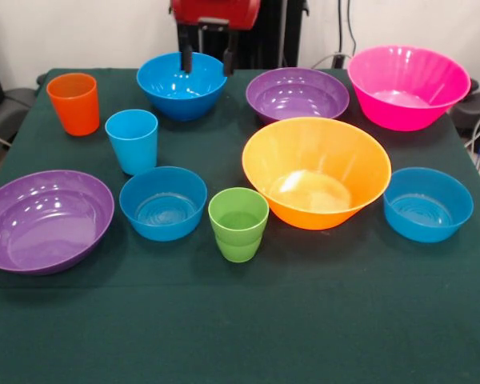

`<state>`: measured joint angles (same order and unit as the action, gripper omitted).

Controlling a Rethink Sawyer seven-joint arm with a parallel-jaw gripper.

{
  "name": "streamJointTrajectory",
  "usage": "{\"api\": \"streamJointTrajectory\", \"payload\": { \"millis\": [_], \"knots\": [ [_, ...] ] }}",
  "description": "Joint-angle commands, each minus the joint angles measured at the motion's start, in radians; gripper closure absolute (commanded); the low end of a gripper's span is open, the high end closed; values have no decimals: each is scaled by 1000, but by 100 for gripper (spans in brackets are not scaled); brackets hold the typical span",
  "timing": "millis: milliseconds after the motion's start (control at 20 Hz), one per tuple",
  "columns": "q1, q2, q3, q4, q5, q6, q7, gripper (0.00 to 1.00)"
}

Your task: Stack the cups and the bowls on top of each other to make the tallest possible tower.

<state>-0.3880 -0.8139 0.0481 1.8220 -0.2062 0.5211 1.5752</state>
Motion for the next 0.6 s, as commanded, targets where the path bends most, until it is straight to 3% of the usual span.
{"api": "streamJointTrajectory", "payload": {
  "millis": [50,600],
  "knots": [
    [-37,71,163,-87,-120,-60,-126,0],
    [-123,103,286,-73,-192,-65,-154,0]
  ]
}}
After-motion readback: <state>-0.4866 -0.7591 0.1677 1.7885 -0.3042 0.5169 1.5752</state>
